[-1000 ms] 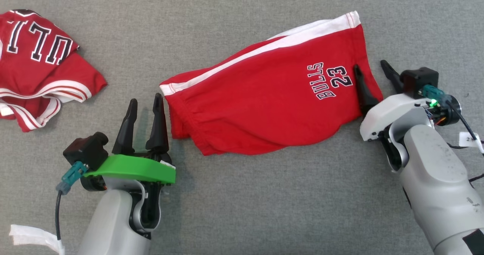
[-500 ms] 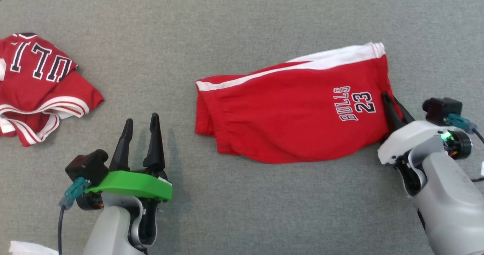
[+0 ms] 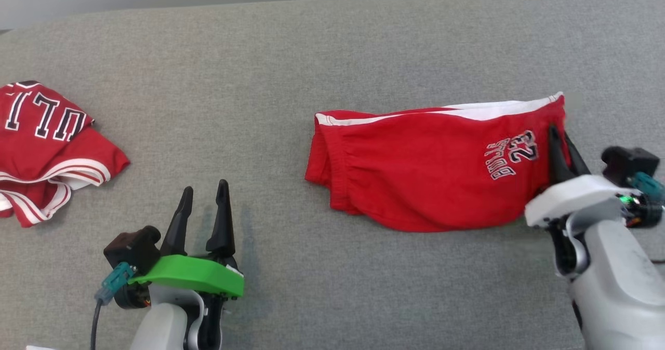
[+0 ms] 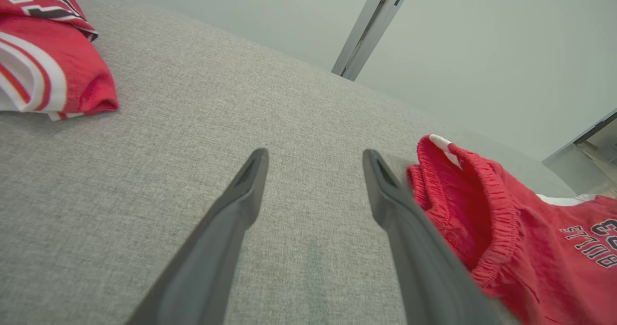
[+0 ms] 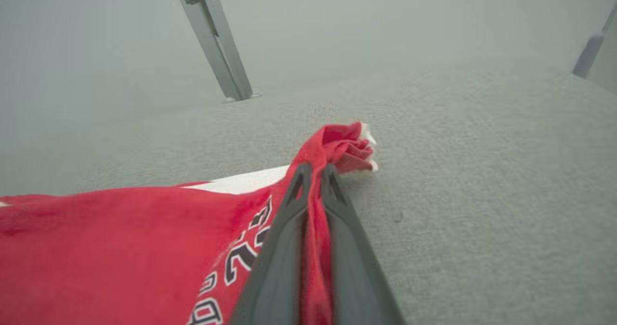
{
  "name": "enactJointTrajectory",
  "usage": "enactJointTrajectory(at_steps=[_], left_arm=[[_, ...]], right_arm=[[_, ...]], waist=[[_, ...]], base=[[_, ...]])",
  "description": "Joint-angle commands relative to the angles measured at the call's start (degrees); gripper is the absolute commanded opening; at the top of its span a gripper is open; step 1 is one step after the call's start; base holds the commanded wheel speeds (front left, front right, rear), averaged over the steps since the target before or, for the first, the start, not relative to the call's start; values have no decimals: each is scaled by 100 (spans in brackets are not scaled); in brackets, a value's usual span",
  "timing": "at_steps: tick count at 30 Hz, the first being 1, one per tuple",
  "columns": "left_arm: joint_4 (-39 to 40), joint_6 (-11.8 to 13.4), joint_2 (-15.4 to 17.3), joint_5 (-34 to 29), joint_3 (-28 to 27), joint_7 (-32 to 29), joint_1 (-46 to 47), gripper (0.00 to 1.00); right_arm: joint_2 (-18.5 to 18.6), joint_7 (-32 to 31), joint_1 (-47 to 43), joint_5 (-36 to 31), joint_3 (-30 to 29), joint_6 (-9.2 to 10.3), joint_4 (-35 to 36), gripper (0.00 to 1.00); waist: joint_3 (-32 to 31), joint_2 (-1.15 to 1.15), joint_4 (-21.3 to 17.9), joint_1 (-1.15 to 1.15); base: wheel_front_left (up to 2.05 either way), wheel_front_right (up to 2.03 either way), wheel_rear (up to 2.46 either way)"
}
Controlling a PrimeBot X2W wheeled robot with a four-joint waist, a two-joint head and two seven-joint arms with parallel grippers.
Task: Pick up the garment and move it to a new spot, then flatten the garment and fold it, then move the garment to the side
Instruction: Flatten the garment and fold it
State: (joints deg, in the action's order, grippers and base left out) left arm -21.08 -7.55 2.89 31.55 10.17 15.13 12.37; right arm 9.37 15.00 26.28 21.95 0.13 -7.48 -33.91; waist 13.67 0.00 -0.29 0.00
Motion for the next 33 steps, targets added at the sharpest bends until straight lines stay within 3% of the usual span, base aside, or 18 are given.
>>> enactJointTrajectory(at_steps=[1, 6, 11, 13, 14, 19, 22, 25, 33], left_arm=[[-19, 12, 14, 6, 12, 1, -45, 100], [-57, 12, 13, 76, 75, 1, -18, 100], [-91, 12, 13, 73, 162, 2, 48, 100], [-108, 12, 14, 50, 181, 2, 82, 100], [-120, 12, 14, 44, 185, 2, 90, 100], [-182, 12, 12, -3, 126, 1, 88, 100], [-199, 12, 14, -110, 43, 1, 71, 100], [-171, 12, 13, -322, -79, 1, 45, 100], [-56, 12, 16, -915, -381, 2, 8, 100]], right_arm=[[-110, 24, 171, -68, 200, 0, 212, 0], [-421, -91, 460, -75, 1331, 0, 751, 0], [-600, -311, 550, 147, 2637, 0, 718, 0], [-621, -294, 555, 287, 3091, 0, 621, 48], [-625, -264, 537, 463, 3331, 0, 652, 100], [-625, -103, 626, 1154, 4327, 0, 780, 100], [-620, -21, 707, 1267, 4460, 0, 743, 100], [-628, 20, 741, 1074, 4014, 0, 767, 100], [-632, 23, 112, -100, 1890, 0, 1321, 100]], waist=[[-2, 0, 31, 0], [-29, 0, 226, 0], [-6, 0, 462, 0], [13, 0, 541, 0], [16, 0, 569, 0], [24, 0, 597, 0], [2, 0, 533, 0], [-45, 0, 385, 0], [-181, 0, 80, 0]], base=[[0, 0, 0], [0, 0, 0], [0, 0, 0], [0, 0, 0], [0, 0, 0], [0, 0, 0], [0, 0, 0], [0, 0, 0], [0, 0, 0]])
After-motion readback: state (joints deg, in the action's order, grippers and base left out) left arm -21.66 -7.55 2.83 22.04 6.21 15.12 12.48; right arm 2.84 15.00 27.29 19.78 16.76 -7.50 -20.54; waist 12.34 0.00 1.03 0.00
